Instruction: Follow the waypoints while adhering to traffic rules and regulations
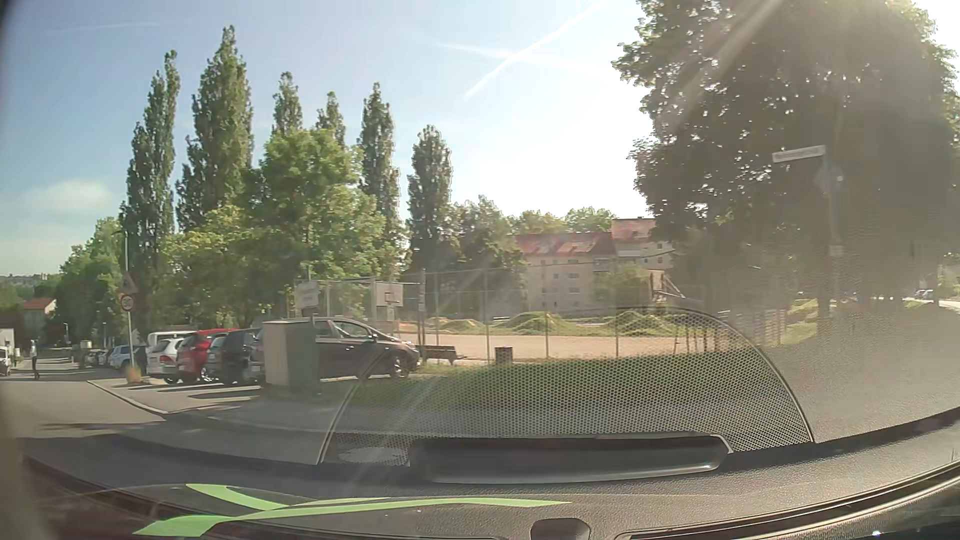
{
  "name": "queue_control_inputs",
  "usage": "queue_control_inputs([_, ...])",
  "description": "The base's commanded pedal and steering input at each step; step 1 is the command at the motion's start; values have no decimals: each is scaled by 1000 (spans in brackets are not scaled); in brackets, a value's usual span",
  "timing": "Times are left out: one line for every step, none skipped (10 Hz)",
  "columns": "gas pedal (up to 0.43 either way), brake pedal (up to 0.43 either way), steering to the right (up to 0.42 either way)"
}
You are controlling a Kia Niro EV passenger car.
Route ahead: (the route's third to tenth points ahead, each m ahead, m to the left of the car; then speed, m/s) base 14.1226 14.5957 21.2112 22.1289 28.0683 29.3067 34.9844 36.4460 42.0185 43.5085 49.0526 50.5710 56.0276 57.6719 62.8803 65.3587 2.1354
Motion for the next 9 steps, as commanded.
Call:
queue_control_inputs([0, 0, -925])
queue_control_inputs([0, 0, -923])
queue_control_inputs([0, 0, -917])
queue_control_inputs([0, 0, -902])
queue_control_inputs([0, 0, -884])
queue_control_inputs([0, 0, -854])
queue_control_inputs([0, 0, -815])
queue_control_inputs([0, 0, -782])
queue_control_inputs([0, 0, -744])
